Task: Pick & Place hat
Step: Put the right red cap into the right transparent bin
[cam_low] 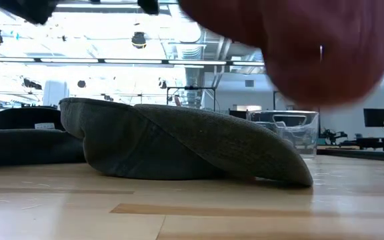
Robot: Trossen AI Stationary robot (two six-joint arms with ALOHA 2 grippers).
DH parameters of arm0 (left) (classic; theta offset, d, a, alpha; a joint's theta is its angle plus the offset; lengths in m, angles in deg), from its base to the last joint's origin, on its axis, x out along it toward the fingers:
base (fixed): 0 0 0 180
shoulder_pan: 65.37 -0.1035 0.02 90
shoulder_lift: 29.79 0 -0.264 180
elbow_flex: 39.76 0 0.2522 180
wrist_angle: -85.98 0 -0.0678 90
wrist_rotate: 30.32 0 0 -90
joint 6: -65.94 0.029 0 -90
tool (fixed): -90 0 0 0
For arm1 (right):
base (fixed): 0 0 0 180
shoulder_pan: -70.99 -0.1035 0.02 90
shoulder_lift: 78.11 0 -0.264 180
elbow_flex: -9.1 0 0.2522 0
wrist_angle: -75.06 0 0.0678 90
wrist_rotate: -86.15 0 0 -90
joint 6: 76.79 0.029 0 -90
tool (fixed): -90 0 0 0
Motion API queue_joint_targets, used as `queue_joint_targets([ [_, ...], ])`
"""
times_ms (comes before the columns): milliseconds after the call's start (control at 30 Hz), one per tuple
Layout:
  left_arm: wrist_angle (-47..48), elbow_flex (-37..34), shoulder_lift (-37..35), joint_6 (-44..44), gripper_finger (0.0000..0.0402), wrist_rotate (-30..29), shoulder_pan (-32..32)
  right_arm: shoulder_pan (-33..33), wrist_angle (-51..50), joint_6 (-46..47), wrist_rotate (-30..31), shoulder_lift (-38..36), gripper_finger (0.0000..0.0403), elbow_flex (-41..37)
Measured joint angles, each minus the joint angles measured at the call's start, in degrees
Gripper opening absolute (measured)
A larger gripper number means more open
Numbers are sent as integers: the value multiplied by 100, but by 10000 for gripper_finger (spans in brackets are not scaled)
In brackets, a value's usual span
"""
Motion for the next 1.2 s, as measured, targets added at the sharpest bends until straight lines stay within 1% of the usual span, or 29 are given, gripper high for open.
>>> queue_joint_targets([
  [100, -147, 0, -379, 10, 12, 2, 188, 34, -722, 473, 1662, -217, 136, -4],
  [167, -137, 0, -627, 12, 12, 42, 259, 102, -1091, 812, 2473, -230, 134, -6],
  [200, -134, 0, -740, 15, 12, 43, 269, 148, -1182, 964, 2757, -209, 134, -14],
  [267, -144, 0, -970, 18, 12, 27, 264, 257, -1170, 1204, 3137, -102, 135, -60],
  [367, -155, 2, -1167, 28, 12, 8, 182, 488, -900, 1417, 3320, 265, 133, -68],
  [467, -128, 2, -1249, 24, 12, 26, 45, 764, -427, 1382, 3311, 836, 132, -69],
  [533, -143, 2, -1250, -18, 12, 24, -61, 926, -53, 1368, 3141, 1233, 132, -70],
  [567, -128, 2, -1250, -74, 12, 23, -110, 989, 218, 1299, 2953, 1417, 132, -69],
  [600, -116, 2, -1250, -115, 12, 23, -159, 1031, 473, 1167, 2668, 1593, 132, -59],
  [667, -76, 2, -1250, -225, 15, 22, -248, 1012, 980, 851, 1893, 1914, 132, -3],
  [733, -5, 2, -1249, -286, 16, 27, -301, 850, 1463, 626, 1138, 2124, 132, 88],
  [800, 125, 4, -1248, -329, 14, 39, -306, 595, 1766, 363, 643, 2255, 132, 195],
  [833, 221, 4, -1248, -339, 12, 45, -306, 455, 1803, 226, 546, 2273, 132, 246],
  [933, 348, 4, -1248, -376, 13, 67, -299, 91, 1810, -100, 587, 2219, 132, 407],
  [1033, 349, 4, -1248, -468, 14, 62, -300, -180, 1826, -435, 621, 2012, 134, 567],
  [1133, 370, 6, -1248, -547, 12, 70, -299, -402, 1880, -676, 447, 1837, 134, 634],
  [1167, 387, 7, -1248, -551, 12, 120, -295, -462, 1882, -723, 498, 1791, 133, 641],
  [1200, 387, 7, -1248, -554, 12, 194, -293, -507, 1827, -735, 688, 1744, 132, 645],
])
